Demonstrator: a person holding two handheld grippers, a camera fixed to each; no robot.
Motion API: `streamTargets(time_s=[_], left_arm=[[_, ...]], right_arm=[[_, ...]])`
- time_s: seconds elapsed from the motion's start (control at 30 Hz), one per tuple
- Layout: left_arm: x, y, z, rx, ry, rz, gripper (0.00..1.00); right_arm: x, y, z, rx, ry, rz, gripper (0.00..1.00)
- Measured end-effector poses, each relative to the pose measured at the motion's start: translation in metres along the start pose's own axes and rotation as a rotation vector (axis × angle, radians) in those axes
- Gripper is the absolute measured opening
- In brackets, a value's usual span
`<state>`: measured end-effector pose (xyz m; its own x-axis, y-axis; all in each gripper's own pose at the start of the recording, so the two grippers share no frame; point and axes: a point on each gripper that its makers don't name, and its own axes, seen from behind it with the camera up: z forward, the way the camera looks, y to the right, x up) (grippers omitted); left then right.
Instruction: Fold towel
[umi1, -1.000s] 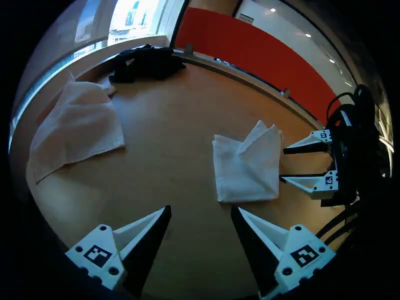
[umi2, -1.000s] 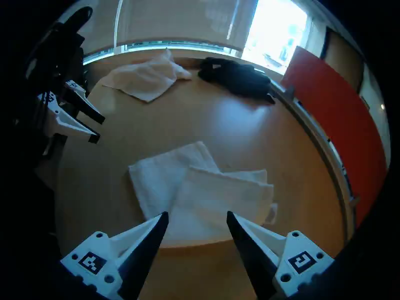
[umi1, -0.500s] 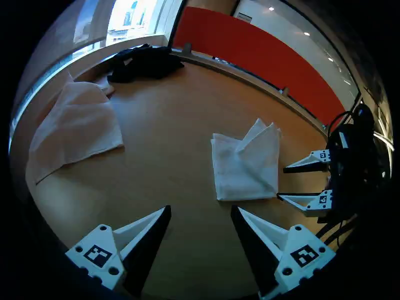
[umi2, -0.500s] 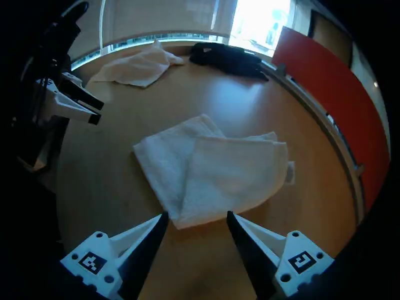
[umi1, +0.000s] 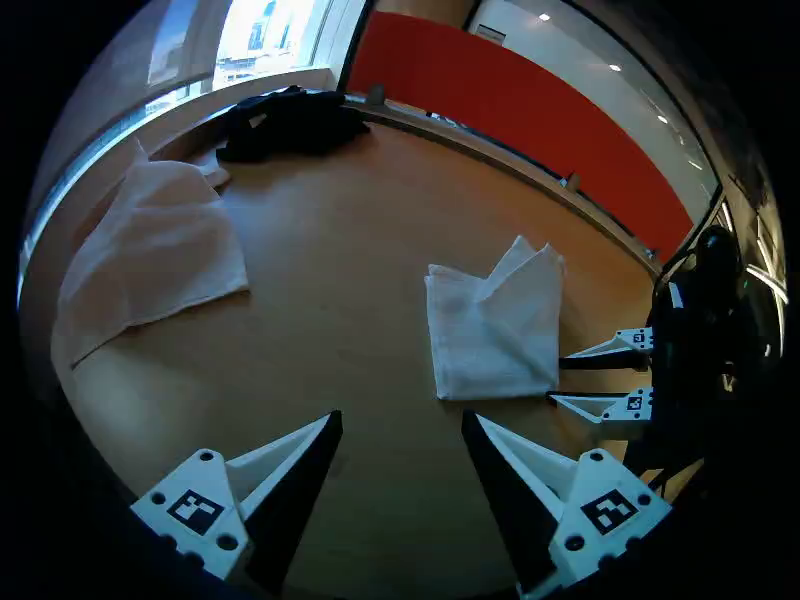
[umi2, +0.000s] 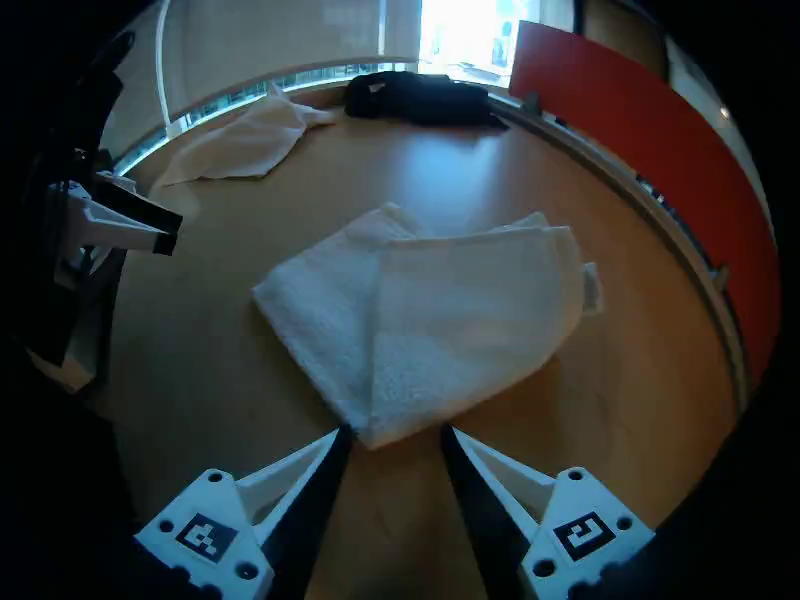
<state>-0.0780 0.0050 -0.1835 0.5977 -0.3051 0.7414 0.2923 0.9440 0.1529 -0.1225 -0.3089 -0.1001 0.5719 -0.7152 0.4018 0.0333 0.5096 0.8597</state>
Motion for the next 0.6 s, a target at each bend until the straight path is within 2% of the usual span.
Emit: streamTargets(time_s=[0.2,0.37,0.53,0.6], left_arm=[[0.0001,0.0009,0.0012,-0.001,-0.003,0.002,0.88],[0.0007,0.0012,0.0017,-0.002,-0.003,0.003,0.88],[0.0001,0.0009,0.0021,-0.001,-0.004,0.003,0.88],[-0.0001,0.0008,0.0022,0.0,-0.005,0.003,0.88]], right_arm=[[-0.0016,-0.0042,0.0023,0.007,0.003,0.036,0.49],[-0.0015,-0.0037,0.0023,0.008,0.008,0.06,0.27],[-0.0025,-0.0028,0.0011,0.009,0.013,0.079,0.14],[-0.0025,-0.0026,0.0006,0.011,0.015,0.084,0.12]])
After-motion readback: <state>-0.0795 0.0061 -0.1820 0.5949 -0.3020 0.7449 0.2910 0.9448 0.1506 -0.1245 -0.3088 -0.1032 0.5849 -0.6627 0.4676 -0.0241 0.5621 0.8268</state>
